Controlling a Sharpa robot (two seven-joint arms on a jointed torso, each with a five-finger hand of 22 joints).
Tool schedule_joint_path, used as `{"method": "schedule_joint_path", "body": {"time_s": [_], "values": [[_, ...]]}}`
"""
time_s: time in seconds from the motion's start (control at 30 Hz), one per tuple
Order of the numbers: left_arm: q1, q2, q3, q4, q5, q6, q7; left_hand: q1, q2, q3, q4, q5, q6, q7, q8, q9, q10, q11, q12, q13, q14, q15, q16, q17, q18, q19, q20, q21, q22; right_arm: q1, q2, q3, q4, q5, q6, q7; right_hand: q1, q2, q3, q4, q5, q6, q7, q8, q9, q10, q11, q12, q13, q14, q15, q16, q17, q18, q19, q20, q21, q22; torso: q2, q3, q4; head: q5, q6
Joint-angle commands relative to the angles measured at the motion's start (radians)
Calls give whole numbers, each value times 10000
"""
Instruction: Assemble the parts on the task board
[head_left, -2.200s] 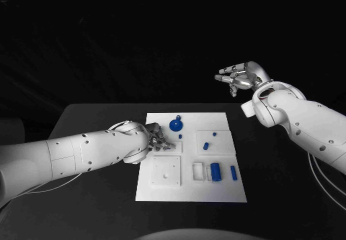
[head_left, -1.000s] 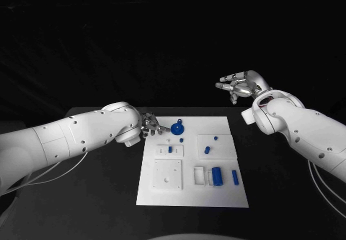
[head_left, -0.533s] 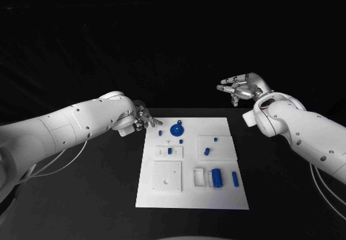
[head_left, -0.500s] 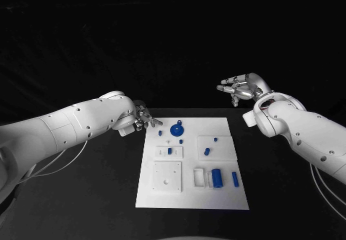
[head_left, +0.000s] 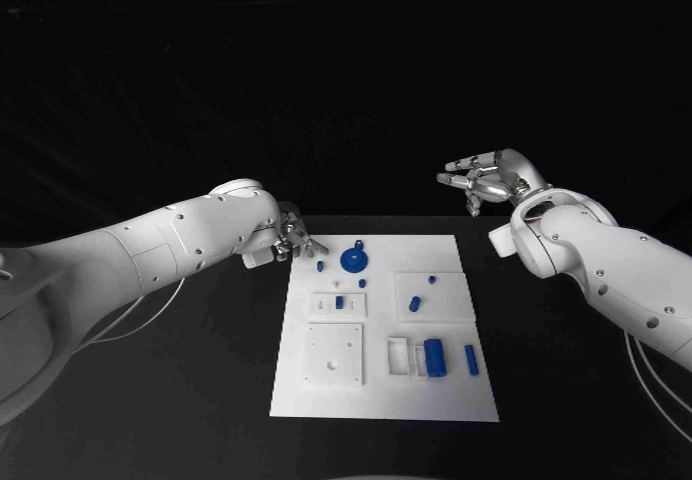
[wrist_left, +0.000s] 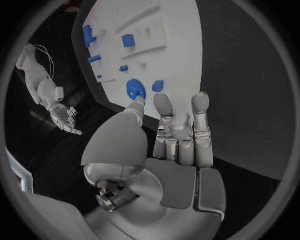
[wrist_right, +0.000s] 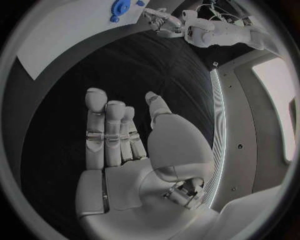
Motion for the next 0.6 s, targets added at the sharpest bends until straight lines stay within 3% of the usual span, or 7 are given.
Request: {"method": "schedule_joint_path", "body": {"time_s": [0.03,0.23,0.6], "values": [[17,75,5,-105,-447,621,171,-32,-98,15,133,-13,-88,-14,66,-76,-28,70,62,21,-70,5,79,4,75,31,20,42,185,-5,18,4,14,-66,3,62,-66,-13,-8,-7,53,-42,12,22,12,-35,-27,-2,2,35,-9,-18,-15,195,429,-31,-14,-11,36,-6,-27,19,22],[15,176,-1,-253,-517,830,196,-112,-110,17,253,-27,-105,-18,101,-128,-29,68,81,34,-66,8,120,32,76,23,23,64,187,-5,34,4,7,-67,4,62,-77,-22,5,19,58,-49,11,22,12,-24,-27,11,9,43,-11,-16,-13,195,430,-32,19,-4,33,-7,-20,2,11],[-40,381,-127,-470,-331,1194,234,-208,-118,37,400,-115,-116,-17,146,-192,-65,82,103,49,-113,19,144,12,78,-21,37,89,185,-5,50,4,7,-136,15,55,-77,-22,5,19,58,-49,11,22,12,-24,-27,11,9,43,-11,-16,-13,195,430,-32,19,-4,42,-9,-20,-29,40]]}}
